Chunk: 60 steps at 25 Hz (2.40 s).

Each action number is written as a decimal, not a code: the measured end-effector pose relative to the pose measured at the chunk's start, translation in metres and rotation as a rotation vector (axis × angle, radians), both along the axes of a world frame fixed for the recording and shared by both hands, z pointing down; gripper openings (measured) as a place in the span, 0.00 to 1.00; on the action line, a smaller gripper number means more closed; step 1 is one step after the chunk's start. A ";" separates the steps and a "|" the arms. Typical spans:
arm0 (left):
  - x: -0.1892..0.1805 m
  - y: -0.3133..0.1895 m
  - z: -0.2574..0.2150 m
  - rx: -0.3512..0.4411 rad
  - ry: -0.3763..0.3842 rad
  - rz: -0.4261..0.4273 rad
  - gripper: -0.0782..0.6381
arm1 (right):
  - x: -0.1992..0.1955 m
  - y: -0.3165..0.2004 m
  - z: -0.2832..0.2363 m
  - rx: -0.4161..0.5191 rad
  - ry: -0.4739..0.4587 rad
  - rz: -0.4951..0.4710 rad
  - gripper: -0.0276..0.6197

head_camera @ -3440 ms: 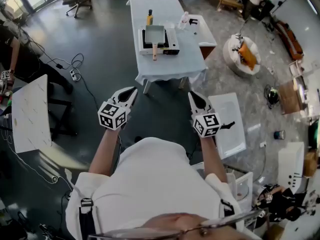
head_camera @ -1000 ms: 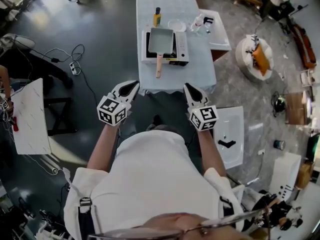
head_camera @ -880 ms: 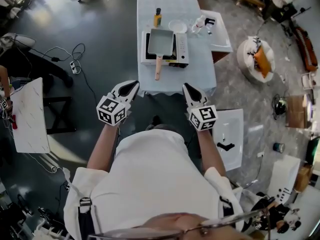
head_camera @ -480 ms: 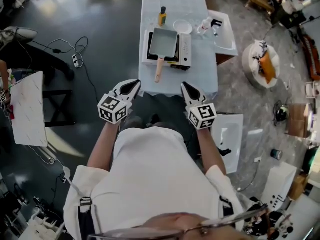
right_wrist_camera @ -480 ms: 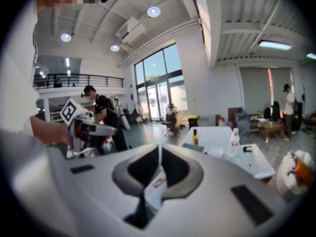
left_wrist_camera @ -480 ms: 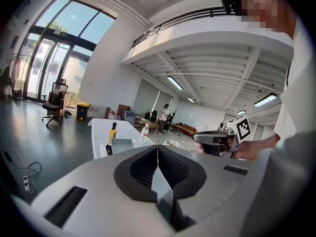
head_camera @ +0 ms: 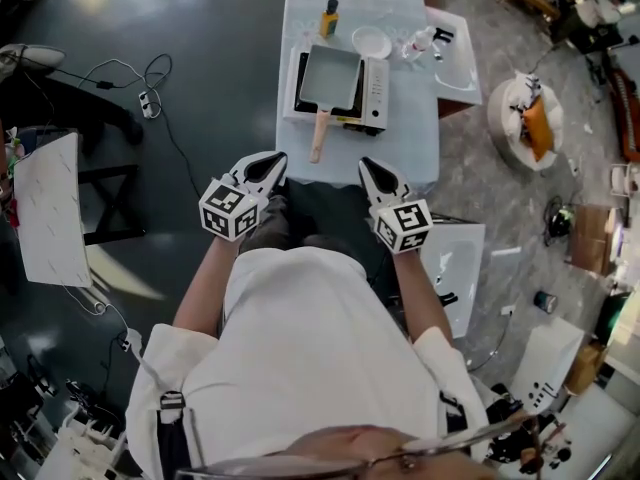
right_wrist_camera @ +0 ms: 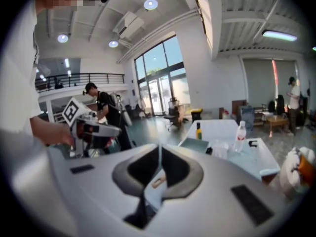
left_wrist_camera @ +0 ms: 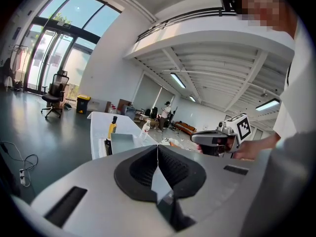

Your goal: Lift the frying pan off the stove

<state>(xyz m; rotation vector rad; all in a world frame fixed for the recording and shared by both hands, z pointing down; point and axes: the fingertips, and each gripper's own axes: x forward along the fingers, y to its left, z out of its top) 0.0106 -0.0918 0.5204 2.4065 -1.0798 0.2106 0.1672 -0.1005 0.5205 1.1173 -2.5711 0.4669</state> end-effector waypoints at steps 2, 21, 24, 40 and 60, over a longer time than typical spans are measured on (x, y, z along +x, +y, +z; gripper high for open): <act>0.000 -0.008 0.006 -0.011 0.005 0.010 0.15 | -0.004 -0.007 0.005 -0.015 -0.001 0.004 0.10; 0.031 -0.050 0.110 -0.238 0.050 0.228 0.16 | -0.049 -0.068 0.093 -0.285 -0.106 0.002 0.10; 0.038 -0.050 0.127 -0.289 0.064 0.250 0.20 | -0.052 -0.073 0.112 -0.335 -0.102 0.004 0.10; 0.069 -0.053 0.204 -0.578 0.154 0.321 0.47 | -0.065 -0.092 0.197 -0.632 -0.174 0.006 0.39; 0.119 -0.035 0.229 -0.762 0.237 0.501 0.50 | -0.095 -0.100 0.243 -0.904 -0.313 -0.087 0.47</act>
